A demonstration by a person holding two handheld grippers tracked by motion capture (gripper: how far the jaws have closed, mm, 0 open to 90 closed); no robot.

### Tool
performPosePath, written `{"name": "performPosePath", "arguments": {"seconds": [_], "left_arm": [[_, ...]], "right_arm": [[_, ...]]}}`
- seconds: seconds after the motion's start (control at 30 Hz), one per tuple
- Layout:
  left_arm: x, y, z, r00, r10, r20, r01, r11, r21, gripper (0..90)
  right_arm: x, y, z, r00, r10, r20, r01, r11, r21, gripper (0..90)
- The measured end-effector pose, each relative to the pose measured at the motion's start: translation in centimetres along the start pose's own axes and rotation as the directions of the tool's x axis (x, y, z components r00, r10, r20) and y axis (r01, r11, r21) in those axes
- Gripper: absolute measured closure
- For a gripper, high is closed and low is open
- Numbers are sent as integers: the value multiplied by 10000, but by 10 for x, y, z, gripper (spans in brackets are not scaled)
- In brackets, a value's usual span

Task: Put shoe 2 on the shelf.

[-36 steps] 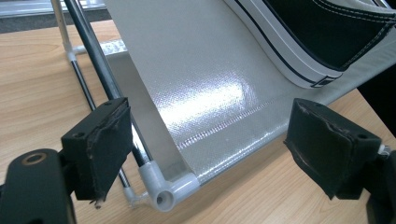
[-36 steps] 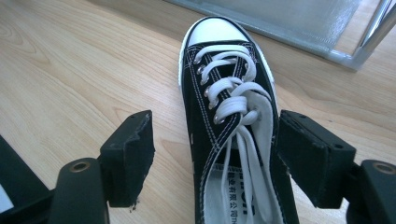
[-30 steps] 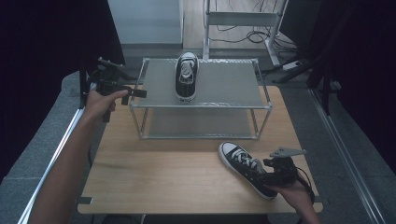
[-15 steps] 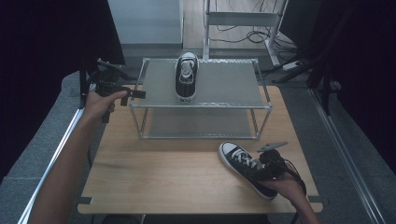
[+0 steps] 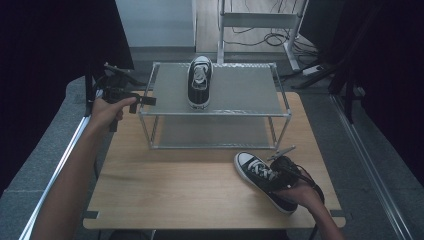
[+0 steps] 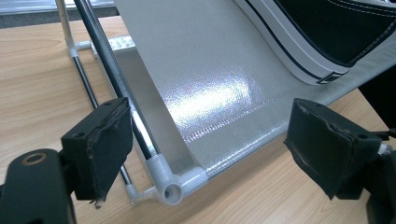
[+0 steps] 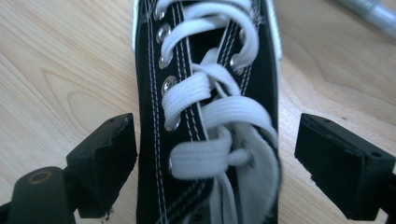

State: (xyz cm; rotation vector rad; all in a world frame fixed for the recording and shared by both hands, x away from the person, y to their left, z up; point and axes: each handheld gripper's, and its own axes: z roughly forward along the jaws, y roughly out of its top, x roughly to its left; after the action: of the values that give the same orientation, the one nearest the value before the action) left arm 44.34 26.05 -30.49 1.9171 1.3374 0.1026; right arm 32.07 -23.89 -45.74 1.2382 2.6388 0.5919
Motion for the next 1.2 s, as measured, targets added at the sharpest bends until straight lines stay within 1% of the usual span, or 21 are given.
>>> {"name": "performPosePath", "arguments": {"seconds": [0.03, 0.13, 0.33, 0.43, 0.77, 0.87, 0.9, 0.93, 0.97, 1.0, 1.07, 1.13, 1.2], "left_arm": [[0, 0, 0, 10000, 7, 0, -7, 10000, 11, 150], [-1, 0, 0, 10000, 7, 1, -7, 10000, 14, 150], [-2, 1, 0, 10000, 36, 13, -36, 10000, 14, 150], [-2, 1, 0, 10000, 52, 18, -52, 10000, 14, 150], [-2, -1, 0, 10000, 48, 34, -48, 10000, 21, 150], [-1, -1, -1, 10000, 29, 29, -29, 10000, 0, 150], [0, -1, -1, 10000, 23, 16, -23, 10000, -6, 150], [0, -1, -2, 10000, 25, 10, -25, 10000, -12, 150], [0, 0, -2, 10000, 31, 11, -31, 10000, -13, 150], [1, 0, -2, 10000, 22, 8, -22, 10000, -25, 150], [1, 0, -3, 10000, 16, 9, -16, 10000, -35, 150], [1, 0, -3, 10000, 27, 4, -27, 10000, -41, 150], [1, -1, -3, 10000, 25, 9, -25, 10000, -43, 150]], "right_arm": [[0, 0, 1, 10000, -41, 68, 41, 9999, 108, 122], [1, 3, 5, 9998, -197, 58, 195, 9990, 394, 119], [6, 9, 19, 9977, -656, 164, 635, 9924, 1058, 107], [8, 11, 24, 9965, -740, 393, 683, 9892, 1296, 109], [7, 8, 21, 9968, -738, 307, 701, 9917, 1075, 150], [5, 7, 19, 9984, -522, 228, 496, 9937, 1003, 155], [4, 7, 17, 9990, -408, 168, 391, 9949, 932, 156], [2, 5, 14, 9994, -330, 135, 319, 9969, 719, 159], [1, 4, 12, 9997, -214, 147, 205, 9979, 618, 160], [1, 4, 12, 9997, -214, 147, 205, 9979, 618, 160], [-1, 0, 5, 9999, -73, 90, 70, 9992, 390, 161], [-3, -3, -1, 10000, 78, 10, -79, 9996, 276, 162], [-6, -6, -7, 9999, 137, 32, -138, 9997, 178, 163]]}}
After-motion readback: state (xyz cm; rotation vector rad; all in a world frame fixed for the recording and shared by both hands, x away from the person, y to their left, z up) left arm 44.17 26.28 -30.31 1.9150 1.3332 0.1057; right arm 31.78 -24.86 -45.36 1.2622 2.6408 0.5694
